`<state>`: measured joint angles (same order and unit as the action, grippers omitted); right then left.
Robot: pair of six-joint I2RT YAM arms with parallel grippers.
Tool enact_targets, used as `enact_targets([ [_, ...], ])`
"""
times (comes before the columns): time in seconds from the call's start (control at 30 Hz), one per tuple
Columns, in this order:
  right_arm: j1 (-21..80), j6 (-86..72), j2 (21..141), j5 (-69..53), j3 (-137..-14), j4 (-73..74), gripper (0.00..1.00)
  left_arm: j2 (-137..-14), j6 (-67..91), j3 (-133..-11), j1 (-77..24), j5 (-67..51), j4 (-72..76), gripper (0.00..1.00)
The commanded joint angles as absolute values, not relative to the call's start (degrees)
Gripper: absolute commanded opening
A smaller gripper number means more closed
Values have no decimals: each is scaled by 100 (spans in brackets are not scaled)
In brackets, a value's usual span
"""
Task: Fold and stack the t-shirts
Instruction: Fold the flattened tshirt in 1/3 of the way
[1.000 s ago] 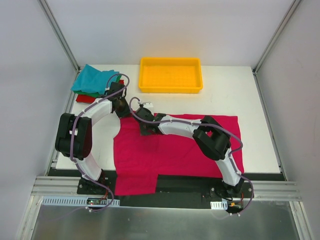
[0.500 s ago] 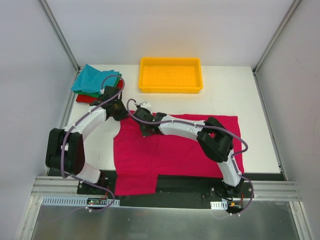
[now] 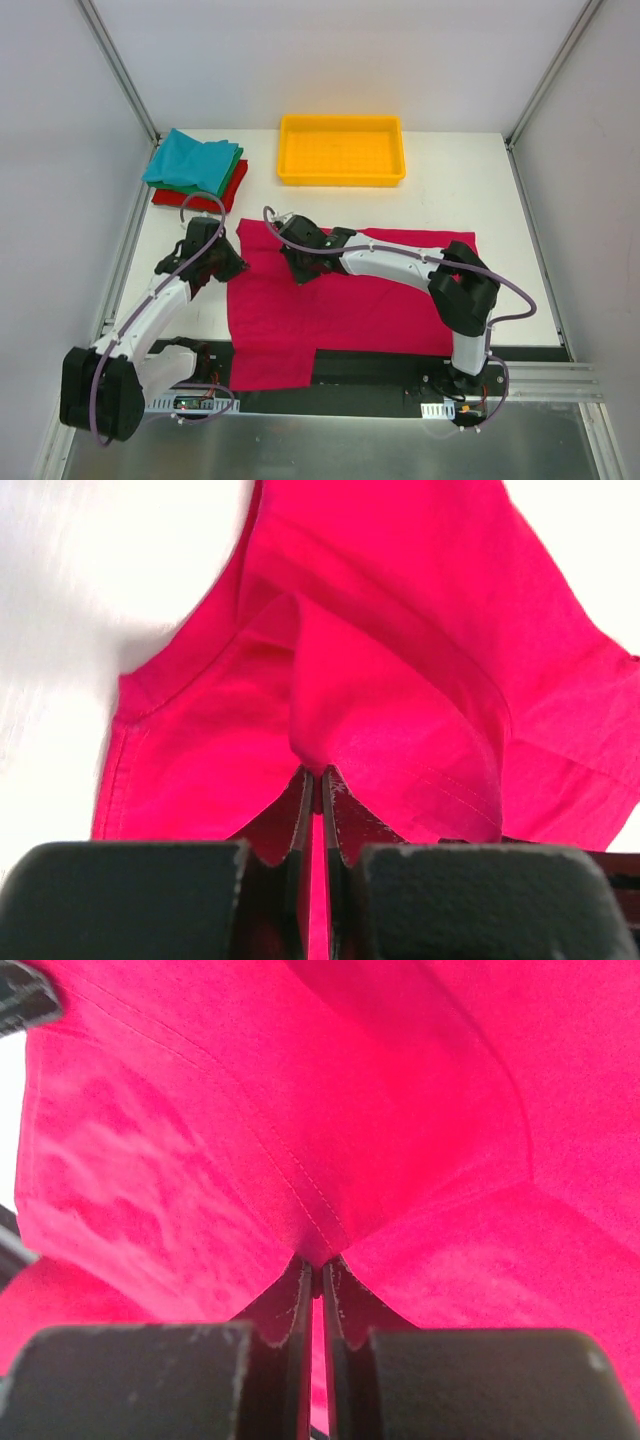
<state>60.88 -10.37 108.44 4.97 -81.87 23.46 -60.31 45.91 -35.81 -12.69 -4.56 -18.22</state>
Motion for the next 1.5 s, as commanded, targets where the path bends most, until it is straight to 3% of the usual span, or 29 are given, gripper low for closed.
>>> enact_targets([
  [0.0, 6161, -870, 10407, -290, -7876, 2522, 1, -5406, 4843, -3103, -1283, -676, -1907, 0],
  [0.43, 6223, -975, 10415, -474, -7340, 2707, 9, -4966, 4957, -2268, -1318, -975, -2391, 1],
  [0.57, 6223, -984, 10354, -659, -7128, 2549, 16, -4729, 4887, -2180, -1327, -976, -2513, 12],
  [0.67, 6231, -958, 10214, -782, -7023, 2522, 33, -4404, 4904, -2171, -1327, -967, -2750, 32],
  [0.77, 6231, -975, 9880, -826, -6909, 2549, 57, -4001, 4966, -2223, -1336, -923, -2996, 67],
  [0.83, 6231, -976, 9599, -669, -6847, 2645, 81, -3754, 4957, -2363, -1336, -870, -3085, 97],
  [0.87, 6223, -958, 9467, -555, -6812, 2724, 87, -3666, 4966, -2443, -1336, -853, -3102, 99],
  [0.9, 6197, -958, 9309, -397, -6785, 2794, 97, -3613, 4983, -2556, -1336, -835, -3094, 99],
  [1.1, 5232, -1151, 8334, 290, -6294, 3076, 96, -4532, 4659, -3620, -1345, -843, -2726, 99],
  [1.3, 2879, -941, 7629, 80, -5661, 3094, 96, -6658, 4422, -4656, -1345, -1142, -1628, 99],
  [1.47, 1093, -300, 8242, -438, -6063, 2927, 96, -8548, 4202, -5746, -1345, -1002, -1319, 99],
])
